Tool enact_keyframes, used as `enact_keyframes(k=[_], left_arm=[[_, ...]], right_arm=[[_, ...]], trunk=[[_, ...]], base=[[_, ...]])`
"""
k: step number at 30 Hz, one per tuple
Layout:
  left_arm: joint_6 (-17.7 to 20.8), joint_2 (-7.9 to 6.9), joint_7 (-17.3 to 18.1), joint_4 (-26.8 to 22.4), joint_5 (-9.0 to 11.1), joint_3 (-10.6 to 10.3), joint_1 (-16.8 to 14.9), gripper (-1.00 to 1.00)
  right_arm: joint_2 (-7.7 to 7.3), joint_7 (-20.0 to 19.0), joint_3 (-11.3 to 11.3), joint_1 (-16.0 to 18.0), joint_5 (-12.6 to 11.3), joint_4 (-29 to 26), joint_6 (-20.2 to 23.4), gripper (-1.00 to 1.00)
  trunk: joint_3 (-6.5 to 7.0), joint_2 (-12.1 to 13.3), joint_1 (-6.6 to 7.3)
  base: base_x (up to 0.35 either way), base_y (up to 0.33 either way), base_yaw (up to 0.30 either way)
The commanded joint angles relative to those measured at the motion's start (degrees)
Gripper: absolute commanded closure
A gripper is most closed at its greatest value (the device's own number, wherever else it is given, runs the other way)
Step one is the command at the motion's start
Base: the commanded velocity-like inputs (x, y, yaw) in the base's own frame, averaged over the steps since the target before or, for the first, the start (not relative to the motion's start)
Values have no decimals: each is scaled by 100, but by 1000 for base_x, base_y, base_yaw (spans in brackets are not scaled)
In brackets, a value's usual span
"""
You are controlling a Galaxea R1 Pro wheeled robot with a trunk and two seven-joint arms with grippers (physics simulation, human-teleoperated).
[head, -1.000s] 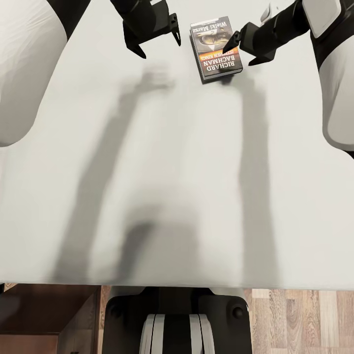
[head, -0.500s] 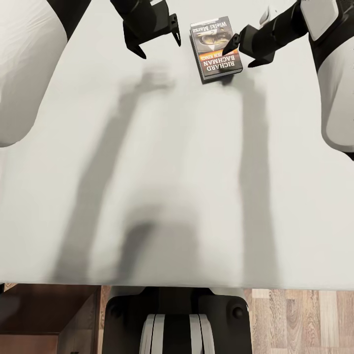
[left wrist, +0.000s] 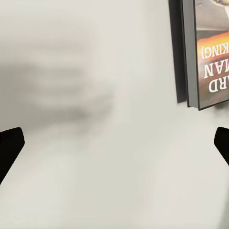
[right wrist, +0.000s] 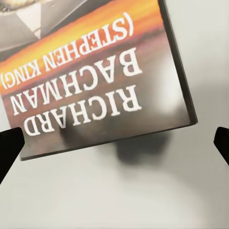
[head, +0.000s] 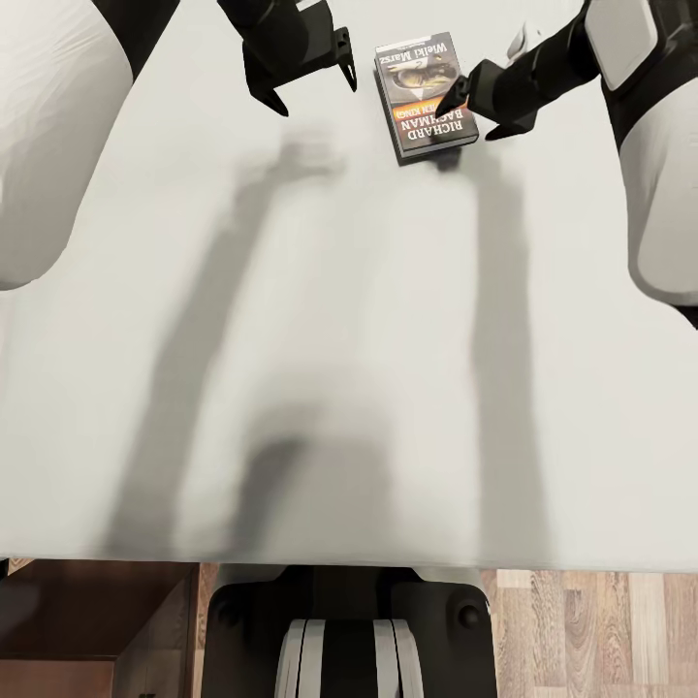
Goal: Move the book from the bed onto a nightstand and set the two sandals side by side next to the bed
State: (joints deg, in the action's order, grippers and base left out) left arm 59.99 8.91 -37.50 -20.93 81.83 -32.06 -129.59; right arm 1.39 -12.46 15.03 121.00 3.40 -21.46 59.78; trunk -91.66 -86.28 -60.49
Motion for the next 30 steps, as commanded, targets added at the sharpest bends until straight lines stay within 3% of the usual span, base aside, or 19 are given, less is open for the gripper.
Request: enact_keyframes(k=[1,30], left_arm=[[1,-4,-44,-5,61,-37,-5,-100],[1,-4,-39,-7,61,-37,-4,-100]], right_arm=[[6,-19,35,-3,38,-7,22,-100],[-7,-19,38,-32,38,-8,22,-100]], trunk=[[-2,-1,0],[-2,-1,0]], base=[[0,0,0],[0,0,0]])
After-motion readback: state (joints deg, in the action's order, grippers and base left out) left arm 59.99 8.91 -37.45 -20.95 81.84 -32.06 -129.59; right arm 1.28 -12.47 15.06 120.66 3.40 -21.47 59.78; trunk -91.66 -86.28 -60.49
